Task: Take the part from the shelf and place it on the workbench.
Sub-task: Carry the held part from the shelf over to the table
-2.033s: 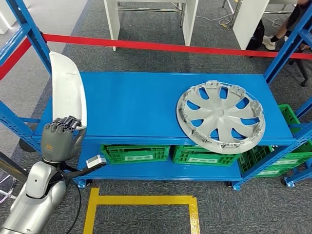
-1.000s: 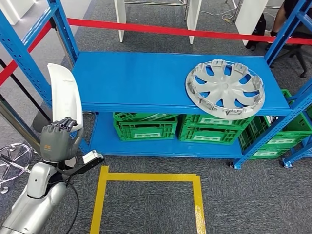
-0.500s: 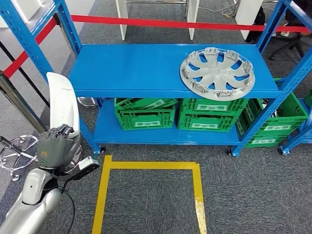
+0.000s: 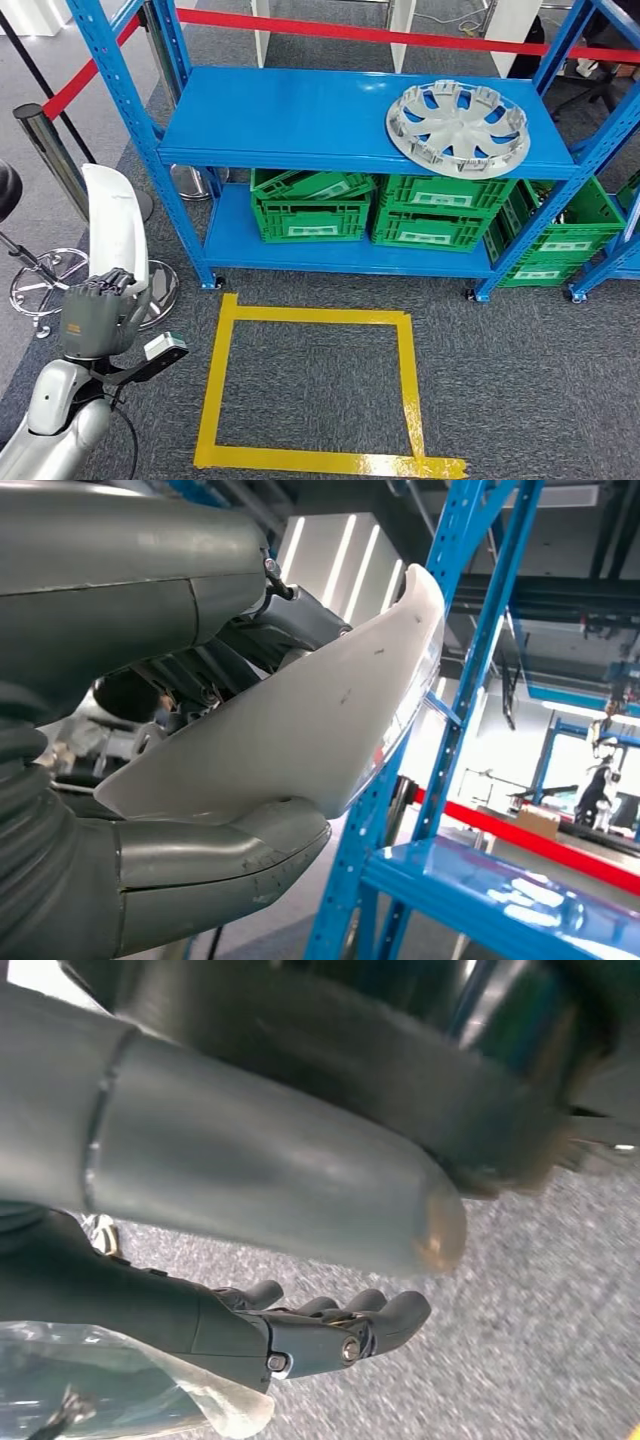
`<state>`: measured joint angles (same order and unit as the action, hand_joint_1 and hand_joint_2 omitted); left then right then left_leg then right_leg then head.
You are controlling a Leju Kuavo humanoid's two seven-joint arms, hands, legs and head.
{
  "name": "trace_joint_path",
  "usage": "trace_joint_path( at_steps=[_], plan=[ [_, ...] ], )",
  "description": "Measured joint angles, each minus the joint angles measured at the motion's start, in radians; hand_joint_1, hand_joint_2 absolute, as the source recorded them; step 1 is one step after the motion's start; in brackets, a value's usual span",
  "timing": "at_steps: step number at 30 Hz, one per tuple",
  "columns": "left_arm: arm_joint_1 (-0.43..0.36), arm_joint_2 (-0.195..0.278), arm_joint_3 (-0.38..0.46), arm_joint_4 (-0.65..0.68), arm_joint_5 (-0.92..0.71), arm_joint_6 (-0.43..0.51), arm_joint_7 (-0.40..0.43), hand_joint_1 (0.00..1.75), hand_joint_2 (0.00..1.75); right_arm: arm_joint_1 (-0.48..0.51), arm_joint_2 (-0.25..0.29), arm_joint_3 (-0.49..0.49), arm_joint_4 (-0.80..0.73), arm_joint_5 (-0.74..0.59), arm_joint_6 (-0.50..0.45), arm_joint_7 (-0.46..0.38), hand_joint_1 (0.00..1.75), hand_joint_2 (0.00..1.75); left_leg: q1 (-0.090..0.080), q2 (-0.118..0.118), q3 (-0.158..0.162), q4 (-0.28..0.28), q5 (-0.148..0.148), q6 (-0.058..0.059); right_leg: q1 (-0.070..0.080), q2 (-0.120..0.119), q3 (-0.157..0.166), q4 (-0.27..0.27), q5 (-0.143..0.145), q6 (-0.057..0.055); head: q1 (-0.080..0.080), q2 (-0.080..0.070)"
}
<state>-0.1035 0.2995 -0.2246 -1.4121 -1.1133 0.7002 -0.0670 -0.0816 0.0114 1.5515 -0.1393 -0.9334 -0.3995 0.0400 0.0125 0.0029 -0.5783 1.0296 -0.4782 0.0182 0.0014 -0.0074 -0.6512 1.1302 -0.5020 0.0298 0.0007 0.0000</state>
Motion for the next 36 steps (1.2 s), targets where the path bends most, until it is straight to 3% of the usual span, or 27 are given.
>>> trace_joint_path(
  at_steps=[1,2,3,4,5,7,8,10,11,12,13,14,16,18,19,20,22,23,24,26,27,28,29,30,32,34,36],
  plan=[
    [0.017,0.003,0.019,-0.009,0.007,0.000,-0.014,1.75,1.75,-0.002,0.004,0.000,-0.001,0.004,-0.008,0.006,0.00,0.00,-0.001,0.002,-0.044,0.000,0.040,0.007,0.001,0.004,0.041,0.016,-0.037,-0.003,0.002,0.000],
    [0.032,0.006,0.037,-0.019,0.012,0.000,-0.027,1.75,1.75,-0.005,0.007,0.000,-0.002,0.007,-0.015,0.010,0.00,0.00,-0.004,0.001,-0.085,0.001,0.076,0.006,0.004,0.006,0.104,0.004,-0.080,-0.009,0.006,0.000],
    [0.040,0.007,0.049,-0.024,0.015,0.000,-0.035,1.75,1.75,-0.008,0.010,0.000,-0.003,0.009,-0.019,0.012,0.00,0.00,-0.007,0.001,-0.110,0.001,0.103,0.001,0.007,0.007,0.184,-0.069,-0.074,-0.020,0.005,0.000],
    [0.041,0.008,0.053,-0.028,0.015,0.000,-0.035,1.75,1.75,-0.010,0.010,0.000,-0.004,0.010,-0.020,0.012,0.00,0.00,-0.006,0.001,-0.115,-0.001,0.117,-0.005,0.011,0.008,0.227,-0.133,-0.087,-0.026,0.006,0.000],
    [0.041,0.008,0.056,-0.030,0.015,0.000,-0.035,1.75,1.75,-0.011,0.012,0.000,-0.005,0.010,-0.021,0.011,0.00,0.00,-0.005,0.001,-0.116,-0.007,0.130,-0.012,0.014,0.008,0.243,-0.165,-0.095,-0.030,0.006,0.000],
    [0.044,0.009,0.059,-0.031,0.015,0.000,-0.036,1.75,1.75,-0.009,0.015,0.000,-0.007,0.009,-0.021,0.011,0.00,0.00,-0.002,0.001,-0.120,-0.023,0.149,-0.026,0.015,0.006,0.226,-0.175,-0.073,-0.039,0.008,0.000],
    [0.046,0.009,0.060,-0.032,0.015,0.000,-0.036,1.75,1.75,-0.008,0.017,0.000,-0.007,0.009,-0.022,0.011,0.00,0.00,-0.001,0.000,-0.126,-0.016,0.130,-0.032,0.013,0.004,0.212,-0.179,-0.056,-0.046,0.007,0.000],
    [0.049,0.011,0.061,-0.032,0.015,0.000,-0.037,1.75,1.75,-0.006,0.019,0.000,-0.008,0.008,-0.023,0.011,0.00,0.00,0.001,-0.001,-0.145,0.060,0.028,-0.041,0.008,-0.001,0.181,-0.183,-0.022,-0.055,0.002,0.000],
    [0.050,0.012,0.061,-0.032,0.015,0.000,-0.038,1.75,1.75,-0.005,0.019,0.000,-0.009,0.008,-0.022,0.011,0.00,0.00,0.001,-0.001,-0.152,0.126,-0.029,-0.045,0.008,-0.002,0.165,-0.181,-0.008,-0.058,0.000,0.000],
    [0.050,0.012,0.061,-0.032,0.015,0.000,-0.038,1.75,1.75,-0.005,0.019,0.000,-0.009,0.008,-0.022,0.011,0.00,0.00,0.002,-0.001,-0.156,0.192,-0.066,-0.049,0.008,-0.004,0.149,-0.178,0.006,-0.058,-0.002,0.000],
    [0.051,0.012,0.061,-0.032,0.015,0.000,-0.038,1.75,1.75,-0.004,0.020,0.000,-0.009,0.009,-0.022,0.011,0.00,0.00,0.002,-0.001,-0.151,0.241,-0.074,-0.051,0.008,-0.005,0.131,-0.173,0.020,-0.057,-0.001,0.000],
    [0.052,0.012,0.061,-0.032,0.015,0.000,-0.038,1.75,1.75,-0.004,0.021,0.000,-0.009,0.009,-0.022,0.011,0.00,0.00,0.002,-0.001,-0.133,0.260,-0.062,-0.053,0.008,-0.005,0.111,-0.167,0.032,-0.055,-0.002,0.000],
    [0.052,0.012,0.062,-0.032,0.015,0.000,-0.038,1.75,1.75,-0.004,0.022,0.000,-0.010,0.009,-0.022,0.011,0.00,0.00,0.003,-0.001,-0.052,0.191,-0.020,-0.053,0.007,-0.006,0.072,-0.149,0.050,-0.048,-0.002,0.000],
    [0.051,0.013,0.062,-0.033,0.015,0.000,-0.038,1.75,1.75,-0.006,0.022,0.000,-0.010,0.009,-0.022,0.011,0.00,0.00,0.001,-0.002,0.048,0.054,-0.030,-0.045,0.008,-0.006,0.042,-0.129,0.061,-0.038,-0.002,0.000],
    [0.051,0.013,0.062,-0.034,0.015,0.000,-0.038,1.75,1.75,-0.006,0.022,0.000,-0.010,0.009,-0.022,0.011,0.00,0.00,-0.001,-0.002,0.076,0.007,-0.043,-0.039,0.009,-0.006,0.033,-0.122,0.067,-0.033,-0.002,0.000],
    [0.051,0.013,0.063,-0.035,0.015,0.000,-0.038,1.75,1.75,-0.006,0.022,0.000,-0.010,0.009,-0.022,0.011,0.00,0.00,-0.003,-0.003,0.085,-0.016,-0.053,-0.031,0.009,-0.006,0.027,-0.118,0.075,-0.027,-0.002,0.000],
    [0.051,0.013,0.063,-0.035,0.015,0.000,-0.038,1.75,1.75,-0.005,0.022,0.000,-0.010,0.009,-0.022,0.011,0.00,0.00,-0.004,0.000,0.072,-0.020,-0.042,-0.013,0.008,-0.005,0.020,-0.115,0.085,-0.016,-0.003,0.000],
    [0.050,0.013,0.063,-0.036,0.015,0.000,-0.038,1.75,1.75,-0.004,0.022,0.000,-0.010,0.009,-0.022,0.011,0.00,0.00,-0.003,0.002,0.063,-0.021,-0.032,-0.004,0.007,-0.002,0.011,-0.105,0.070,-0.011,-0.002,0.000],
    [0.050,0.013,0.063,-0.036,0.015,0.000,-0.038,1.75,1.75,-0.004,0.022,0.000,-0.010,0.009,-0.022,0.011,0.00,0.00,-0.001,0.004,0.051,-0.023,-0.020,0.003,0.005,0.000,-0.002,-0.078,0.035,-0.005,0.000,0.000],
    [0.049,0.013,0.062,-0.037,0.015,0.000,-0.038,1.75,1.75,-0.005,0.022,0.000,-0.010,0.009,-0.023,0.010,0.00,0.00,0.001,0.006,0.020,-0.023,0.005,0.012,0.002,0.003,-0.033,0.030,-0.070,0.006,0.004,0.000],
    [0.050,0.013,0.062,-0.037,0.015,0.000,-0.038,1.75,1.75,-0.006,0.022,0.000,-0.011,0.009,-0.023,0.010,0.00,0.00,0.001,0.006,0.005,-0.023,0.018,0.012,0.000,0.004,-0.043,0.094,-0.109,0.009,0.005,0.000],
    [0.051,0.012,0.062,-0.037,0.015,0.000,-0.037,1.75,1.75,-0.007,0.022,0.000,-0.011,0.010,-0.023,0.010,0.00,0.00,0.001,0.006,-0.011,-0.022,0.030,0.011,-0.002,0.004,-0.044,0.141,-0.123,0.012,0.005,0.000],
    [0.053,0.012,0.063,-0.038,0.016,0.000,-0.036,1.75,1.75,-0.007,0.022,0.000,-0.011,0.011,-0.023,0.009,0.00,0.00,0.001,0.006,-0.026,-0.021,0.042,0.009,-0.003,0.004,-0.033,0.162,-0.114,0.013,0.005,0.000],
    [0.056,0.012,0.063,-0.038,0.016,0.000,-0.034,1.75,1.75,-0.007,0.022,0.000,-0.011,0.012,-0.023,0.010,0.00,0.00,0.001,0.006,-0.041,-0.020,0.054,0.007,-0.004,0.004,-0.004,0.147,-0.088,0.013,0.006,0.000],
    [0.063,0.014,0.066,-0.042,0.019,0.000,-0.030,1.75,1.75,-0.008,0.022,0.001,-0.011,0.016,-0.022,0.011,0.00,0.00,0.000,0.006,-0.067,-0.020,0.076,0.000,-0.004,0.005,0.098,0.026,-0.044,0.007,0.006,0.000],
    [0.071,0.020,0.076,-0.050,0.024,0.000,-0.027,1.75,1.75,-0.008,0.023,0.001,-0.011,0.021,-0.022,0.012,0.00,0.00,-0.001,0.007,-0.082,-0.020,0.097,-0.010,-0.002,0.008,0.195,-0.118,-0.052,-0.002,0.005,0.000],
    [0.077,0.026,0.087,-0.056,0.029,0.001,-0.025,1.75,1.75,-0.009,0.024,0.001,-0.012,0.022,-0.022,0.012,0.00,0.00,-0.001,0.007,-0.087,-0.028,0.120,-0.021,0.002,0.010,0.217,-0.172,-0.063,-0.011,0.004,0.000]
  ],
)
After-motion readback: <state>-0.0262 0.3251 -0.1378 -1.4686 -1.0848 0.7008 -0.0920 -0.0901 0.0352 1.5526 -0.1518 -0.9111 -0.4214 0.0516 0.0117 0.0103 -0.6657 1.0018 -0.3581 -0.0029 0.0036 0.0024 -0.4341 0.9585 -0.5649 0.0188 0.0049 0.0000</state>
